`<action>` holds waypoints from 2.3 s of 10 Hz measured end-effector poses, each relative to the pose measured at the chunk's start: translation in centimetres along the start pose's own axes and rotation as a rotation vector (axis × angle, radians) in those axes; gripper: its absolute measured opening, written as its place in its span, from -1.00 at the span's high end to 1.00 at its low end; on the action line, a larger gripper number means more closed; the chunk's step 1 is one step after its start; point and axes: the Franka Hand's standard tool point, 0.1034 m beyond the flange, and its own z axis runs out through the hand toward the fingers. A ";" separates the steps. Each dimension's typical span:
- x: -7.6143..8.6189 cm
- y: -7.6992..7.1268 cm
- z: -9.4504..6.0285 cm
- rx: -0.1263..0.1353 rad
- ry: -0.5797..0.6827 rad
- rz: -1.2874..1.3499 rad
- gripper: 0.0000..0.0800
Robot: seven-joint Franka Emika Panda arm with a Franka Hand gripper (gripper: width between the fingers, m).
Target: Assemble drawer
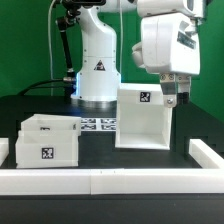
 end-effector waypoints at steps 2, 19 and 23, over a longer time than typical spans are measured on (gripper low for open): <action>0.0 0.0 0.0 0.000 0.000 0.000 -0.62; -1.6 -5.5 -1.1 0.049 -0.018 1.053 -0.62; -2.4 -8.9 -4.1 0.035 -0.024 1.089 -0.62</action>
Offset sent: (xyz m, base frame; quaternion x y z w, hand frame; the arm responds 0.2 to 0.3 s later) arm 0.0000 0.0000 0.0000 0.0000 0.0000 0.0000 1.0000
